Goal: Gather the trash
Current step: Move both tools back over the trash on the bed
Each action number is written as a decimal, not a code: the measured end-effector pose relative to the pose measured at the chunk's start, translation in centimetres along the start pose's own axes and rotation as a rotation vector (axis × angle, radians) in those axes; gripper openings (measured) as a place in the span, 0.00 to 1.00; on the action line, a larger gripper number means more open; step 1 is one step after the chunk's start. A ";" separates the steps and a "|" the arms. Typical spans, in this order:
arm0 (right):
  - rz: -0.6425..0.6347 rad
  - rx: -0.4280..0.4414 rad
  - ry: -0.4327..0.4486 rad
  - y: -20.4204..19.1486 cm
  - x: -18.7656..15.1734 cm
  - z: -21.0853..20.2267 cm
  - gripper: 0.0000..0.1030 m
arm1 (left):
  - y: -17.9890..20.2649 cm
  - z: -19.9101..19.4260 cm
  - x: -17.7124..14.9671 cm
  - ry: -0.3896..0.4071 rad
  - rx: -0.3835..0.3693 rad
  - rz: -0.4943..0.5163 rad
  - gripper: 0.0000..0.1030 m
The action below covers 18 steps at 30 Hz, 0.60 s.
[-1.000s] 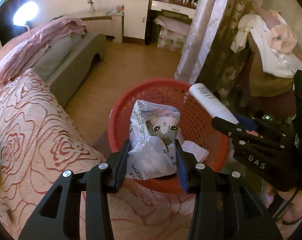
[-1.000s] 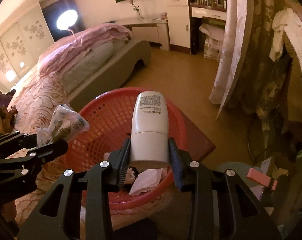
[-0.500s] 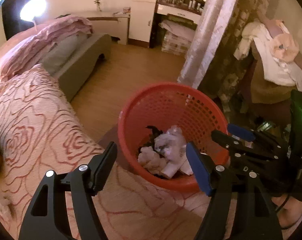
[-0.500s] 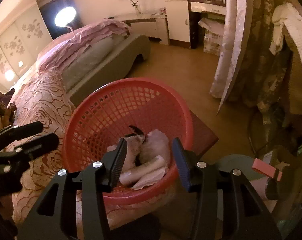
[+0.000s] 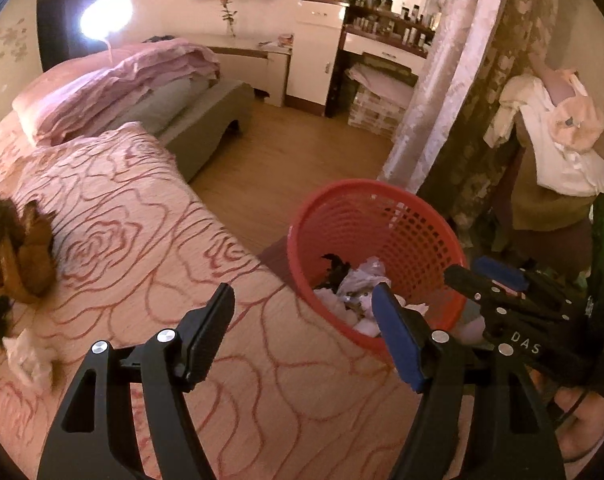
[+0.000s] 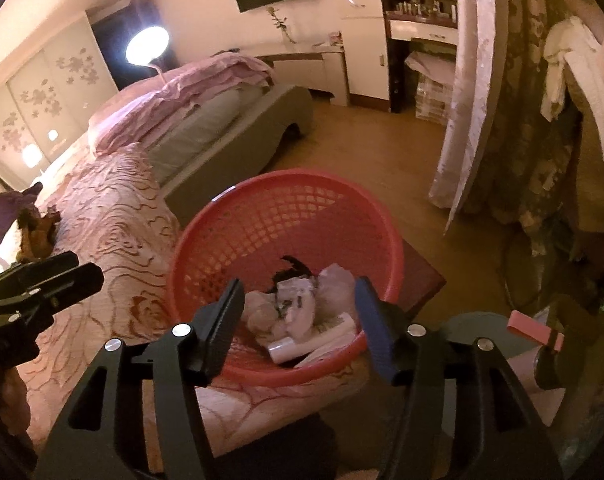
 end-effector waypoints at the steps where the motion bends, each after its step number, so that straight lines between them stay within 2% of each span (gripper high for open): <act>1: -0.007 0.007 0.003 -0.4 0.0 -0.1 0.55 | -0.2 -0.3 -0.2 0.003 0.006 -0.004 0.67; 18: -0.101 0.101 0.039 -5.7 -1.4 -3.0 0.56 | -6.1 -6.0 -3.9 0.058 0.110 -0.160 0.67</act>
Point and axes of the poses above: each gripper's, at about its wrist camera, not at the fingertips, and z roughly the way its jaws point, y to its right, x to its top, the point moved 5 cm from there along z, roughly the way its jaws point, and after that the axes turned 4 degrees about z, right-handed, at the moved point
